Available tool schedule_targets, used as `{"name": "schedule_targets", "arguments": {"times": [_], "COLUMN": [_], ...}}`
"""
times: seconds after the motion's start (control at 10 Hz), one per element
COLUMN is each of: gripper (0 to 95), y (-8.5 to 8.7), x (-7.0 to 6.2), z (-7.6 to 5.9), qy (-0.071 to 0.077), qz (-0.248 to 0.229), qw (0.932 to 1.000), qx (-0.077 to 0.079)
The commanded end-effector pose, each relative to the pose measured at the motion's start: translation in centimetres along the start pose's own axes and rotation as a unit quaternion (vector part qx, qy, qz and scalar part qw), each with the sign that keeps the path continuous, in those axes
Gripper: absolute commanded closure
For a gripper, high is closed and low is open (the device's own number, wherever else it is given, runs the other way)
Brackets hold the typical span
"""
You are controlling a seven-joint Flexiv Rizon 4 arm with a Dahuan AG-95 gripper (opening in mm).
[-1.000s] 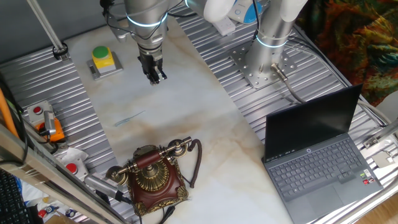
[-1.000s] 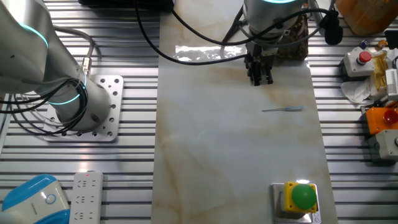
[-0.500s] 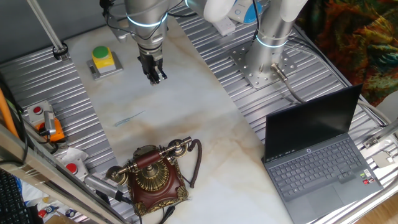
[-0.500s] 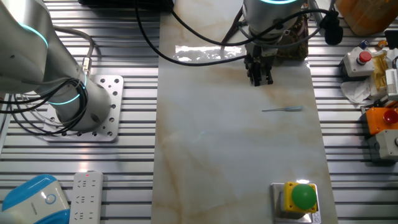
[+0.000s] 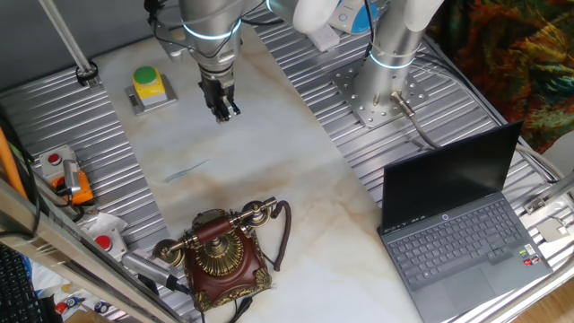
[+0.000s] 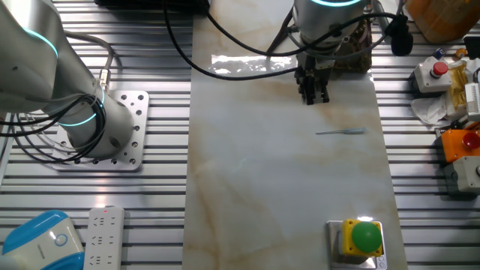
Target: Dial a number on an old rotary phone
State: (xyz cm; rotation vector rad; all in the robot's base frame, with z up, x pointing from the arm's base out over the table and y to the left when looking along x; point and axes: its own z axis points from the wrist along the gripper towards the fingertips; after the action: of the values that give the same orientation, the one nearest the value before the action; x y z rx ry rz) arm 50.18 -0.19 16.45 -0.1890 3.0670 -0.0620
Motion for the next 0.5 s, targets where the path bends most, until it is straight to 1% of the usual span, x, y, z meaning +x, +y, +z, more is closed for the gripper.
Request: {"name": "schedule_targets", "arguments": {"times": [0.1, 0.4, 0.5], "gripper": [95.0, 95.0, 95.0], "y": [0.0, -0.3, -0.4], "x": [0.1, 0.0, 0.0], "z": [0.1, 1.0, 1.1], "qy": [-0.001, -0.004, -0.003], "qz": [-0.001, -0.003, -0.006], "qw": [1.0000, 1.0000, 1.0000], "qx": [0.001, 0.001, 0.001]}}
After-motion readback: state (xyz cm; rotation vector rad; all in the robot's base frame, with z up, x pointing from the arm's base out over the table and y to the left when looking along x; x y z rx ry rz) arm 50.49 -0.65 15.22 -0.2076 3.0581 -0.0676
